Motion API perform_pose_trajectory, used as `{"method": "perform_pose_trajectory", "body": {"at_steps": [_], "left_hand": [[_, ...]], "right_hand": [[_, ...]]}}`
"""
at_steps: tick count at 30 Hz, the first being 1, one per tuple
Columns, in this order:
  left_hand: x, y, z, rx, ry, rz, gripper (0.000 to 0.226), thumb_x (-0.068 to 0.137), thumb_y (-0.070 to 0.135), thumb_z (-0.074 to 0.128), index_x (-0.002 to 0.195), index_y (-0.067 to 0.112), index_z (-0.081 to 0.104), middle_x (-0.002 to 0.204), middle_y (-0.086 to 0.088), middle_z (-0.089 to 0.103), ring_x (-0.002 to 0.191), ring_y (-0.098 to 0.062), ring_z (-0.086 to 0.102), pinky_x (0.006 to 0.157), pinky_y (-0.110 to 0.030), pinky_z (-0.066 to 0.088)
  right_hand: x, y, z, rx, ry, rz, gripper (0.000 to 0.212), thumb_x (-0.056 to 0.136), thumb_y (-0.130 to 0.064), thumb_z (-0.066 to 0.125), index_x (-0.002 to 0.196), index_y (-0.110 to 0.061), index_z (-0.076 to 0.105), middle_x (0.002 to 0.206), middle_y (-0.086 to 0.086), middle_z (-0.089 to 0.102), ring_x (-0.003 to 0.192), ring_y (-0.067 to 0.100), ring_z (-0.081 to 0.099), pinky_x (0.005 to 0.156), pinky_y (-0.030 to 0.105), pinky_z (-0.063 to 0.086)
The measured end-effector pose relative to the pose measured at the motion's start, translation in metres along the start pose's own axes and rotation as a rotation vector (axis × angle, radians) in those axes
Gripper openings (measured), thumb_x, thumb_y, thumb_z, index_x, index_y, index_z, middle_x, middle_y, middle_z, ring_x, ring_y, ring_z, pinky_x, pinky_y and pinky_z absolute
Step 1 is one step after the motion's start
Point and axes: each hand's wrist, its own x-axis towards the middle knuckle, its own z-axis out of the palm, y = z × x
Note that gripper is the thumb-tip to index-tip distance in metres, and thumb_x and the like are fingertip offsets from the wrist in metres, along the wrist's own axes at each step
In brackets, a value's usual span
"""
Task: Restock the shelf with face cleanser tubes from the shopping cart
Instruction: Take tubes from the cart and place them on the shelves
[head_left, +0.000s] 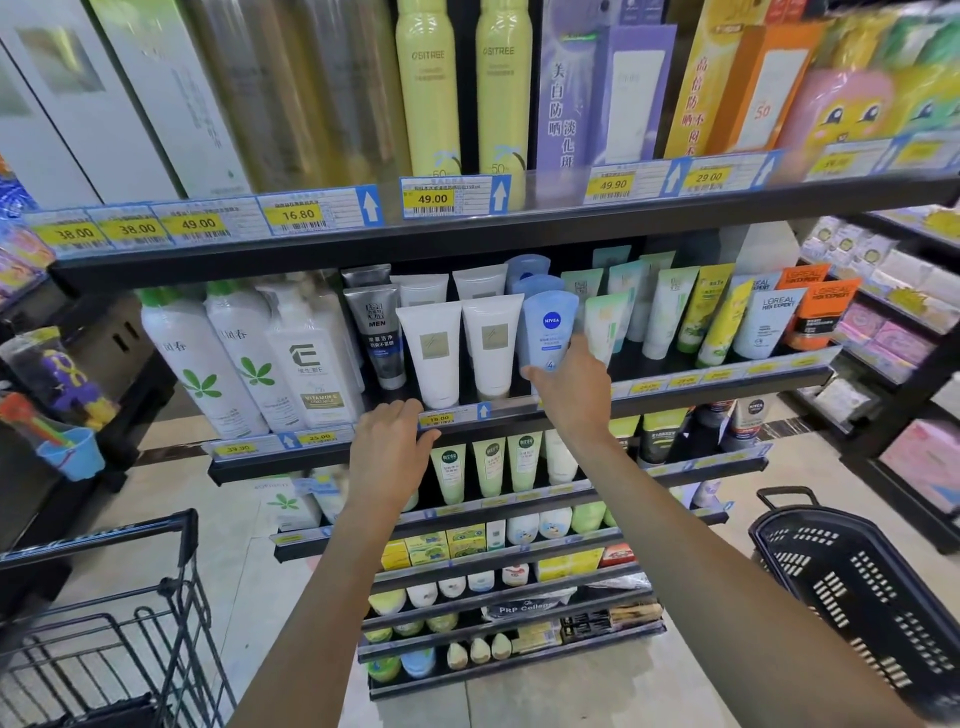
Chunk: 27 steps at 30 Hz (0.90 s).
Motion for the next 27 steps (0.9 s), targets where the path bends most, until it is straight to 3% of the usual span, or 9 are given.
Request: {"method": "perform_pose_trajectory", "body": {"at_steps": [10,18,27], "left_hand": [[-0.0006,-0.0014,-0.0011,-0.022,0.0,0.013,0.023,0.087,0.027,0.079,0.093,0.011,0.064,0.08,-0.005,0.063,0.078,-0.03,0.059,0.075,-0.044,0.049],[-0.0016,0.0,-0.0019,-0.019,-0.008,-0.011,0.023,0.088,0.027,0.078,0.097,0.011,0.064,0.082,-0.006,0.063,0.082,-0.031,0.06,0.079,-0.045,0.049],[-0.0019,0.0024,-0.002,-0.012,-0.013,-0.025,0.023,0.088,0.027,0.078,0.097,0.01,0.065,0.083,-0.007,0.064,0.082,-0.032,0.06,0.08,-0.045,0.049]], "right_hand": [[0.0008,-0.0027,0.0007,-0.002,0.009,0.014,0.058,0.079,-0.046,0.085,0.112,-0.015,0.048,0.102,0.005,0.066,0.09,0.026,0.067,0.071,0.044,0.061],[-0.0001,-0.0005,-0.004,0.045,-0.007,-0.007,0.055,0.08,-0.043,0.086,0.109,-0.015,0.048,0.1,-0.002,0.058,0.087,0.017,0.056,0.063,0.028,0.045],[0.0032,-0.0002,-0.0032,0.089,-0.014,0.0,0.052,0.08,-0.038,0.086,0.111,-0.015,0.052,0.103,0.001,0.062,0.092,0.02,0.061,0.067,0.032,0.052]]}}
